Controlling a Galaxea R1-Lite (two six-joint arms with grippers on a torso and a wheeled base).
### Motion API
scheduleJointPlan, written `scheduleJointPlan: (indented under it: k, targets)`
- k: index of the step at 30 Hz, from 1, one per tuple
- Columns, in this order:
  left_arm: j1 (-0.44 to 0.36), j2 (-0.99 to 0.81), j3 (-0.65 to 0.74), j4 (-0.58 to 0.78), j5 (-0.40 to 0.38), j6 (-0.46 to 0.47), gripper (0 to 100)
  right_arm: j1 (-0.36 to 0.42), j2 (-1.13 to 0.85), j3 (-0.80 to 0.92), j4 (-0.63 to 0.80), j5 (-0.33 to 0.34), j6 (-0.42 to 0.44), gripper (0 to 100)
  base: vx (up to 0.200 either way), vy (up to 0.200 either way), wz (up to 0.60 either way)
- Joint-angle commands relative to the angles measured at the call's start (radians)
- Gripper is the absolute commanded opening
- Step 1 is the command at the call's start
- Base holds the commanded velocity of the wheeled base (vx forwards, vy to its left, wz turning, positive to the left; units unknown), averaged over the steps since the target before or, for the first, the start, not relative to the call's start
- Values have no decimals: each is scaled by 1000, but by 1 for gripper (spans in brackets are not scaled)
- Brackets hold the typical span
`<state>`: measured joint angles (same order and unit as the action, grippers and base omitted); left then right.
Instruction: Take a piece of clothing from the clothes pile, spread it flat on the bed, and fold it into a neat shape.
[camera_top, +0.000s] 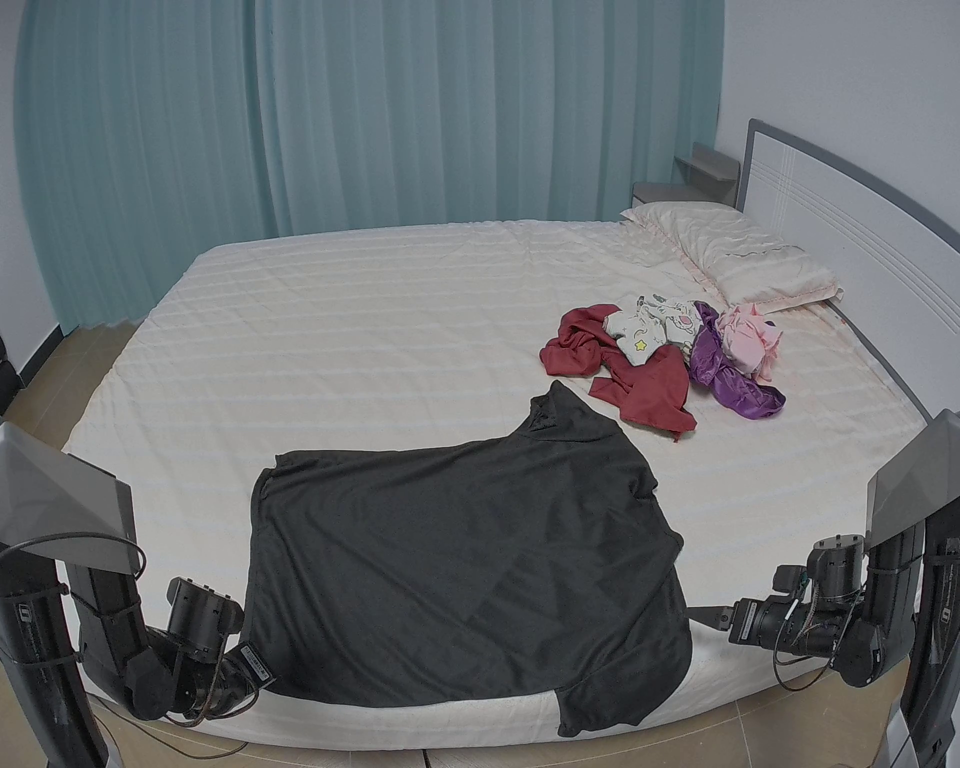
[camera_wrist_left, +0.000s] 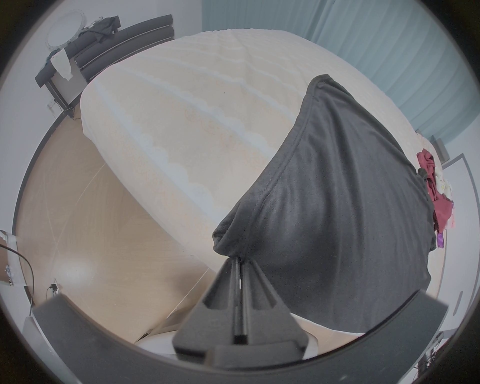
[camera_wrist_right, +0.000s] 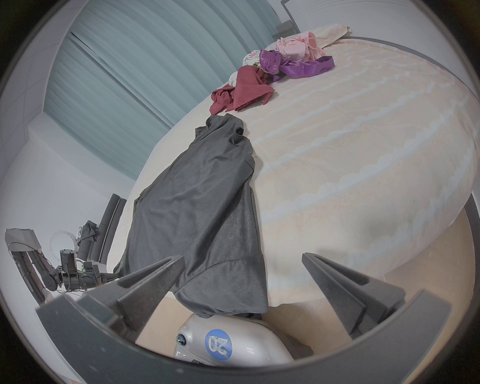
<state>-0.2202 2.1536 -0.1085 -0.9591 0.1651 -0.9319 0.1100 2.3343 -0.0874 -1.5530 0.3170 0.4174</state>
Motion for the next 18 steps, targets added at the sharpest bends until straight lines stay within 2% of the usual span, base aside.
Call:
scheduleJointPlan:
  k: [1,18]
  targets:
    - [2,-12,9,-1,-6,1,0,-1,22,-34,-9,1,-5,100,0,0,0]
    - [5,-12,12,-3,-58,-1,0,-47,140,-186,-6,-6,-6,100,0,0,0]
